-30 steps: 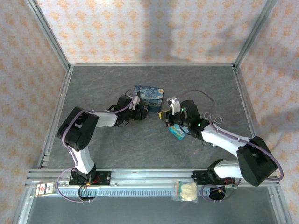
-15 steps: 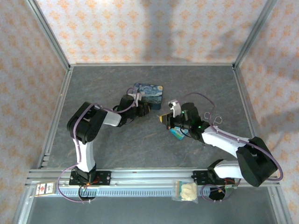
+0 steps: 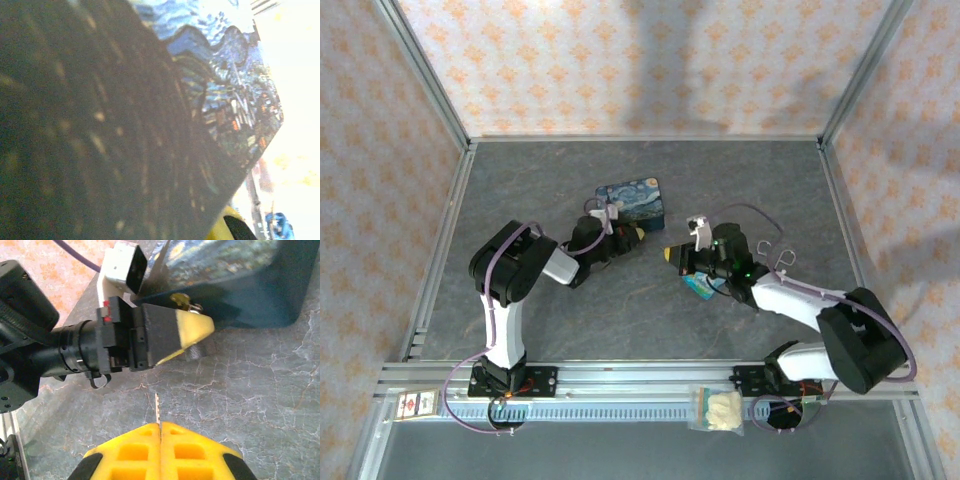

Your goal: Unlock a padlock with a key

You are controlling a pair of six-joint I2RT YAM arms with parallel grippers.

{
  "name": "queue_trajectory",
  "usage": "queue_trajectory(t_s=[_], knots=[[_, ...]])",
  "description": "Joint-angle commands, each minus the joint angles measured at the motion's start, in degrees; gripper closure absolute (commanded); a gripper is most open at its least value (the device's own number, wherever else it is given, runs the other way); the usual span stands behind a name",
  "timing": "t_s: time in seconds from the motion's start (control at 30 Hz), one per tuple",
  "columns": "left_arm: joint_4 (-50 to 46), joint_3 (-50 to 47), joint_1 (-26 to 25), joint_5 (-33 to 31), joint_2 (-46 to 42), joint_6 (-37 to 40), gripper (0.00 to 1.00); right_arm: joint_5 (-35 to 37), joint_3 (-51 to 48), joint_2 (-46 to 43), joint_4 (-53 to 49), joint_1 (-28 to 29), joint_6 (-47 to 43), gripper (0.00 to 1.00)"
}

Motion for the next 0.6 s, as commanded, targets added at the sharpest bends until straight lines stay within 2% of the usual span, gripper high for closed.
queue_trajectory(t_s=[0.0,0.17,0.27,0.57], knots=[[9.8,-3.3,0.6,2.9,0.0,-12.9,1.0,-5.0,-3.4,4.3,13.7,-0.6,10.6,1.0],[21.4,-5.9,1.0,3.7,1.1,-22.5,1.0,-9.5,-4.7,13.6,30.0,-0.6,21.5,1.0],[26.6,-7.1,1.3,3.7,1.7,-26.3,1.0,-10.9,-2.9,18.5,35.3,-0.6,25.3,1.0],[29.0,-9.0,1.3,2.3,0.6,-28.6,1.0,-11.5,0.8,29.8,51.8,-0.6,34.7,1.0]])
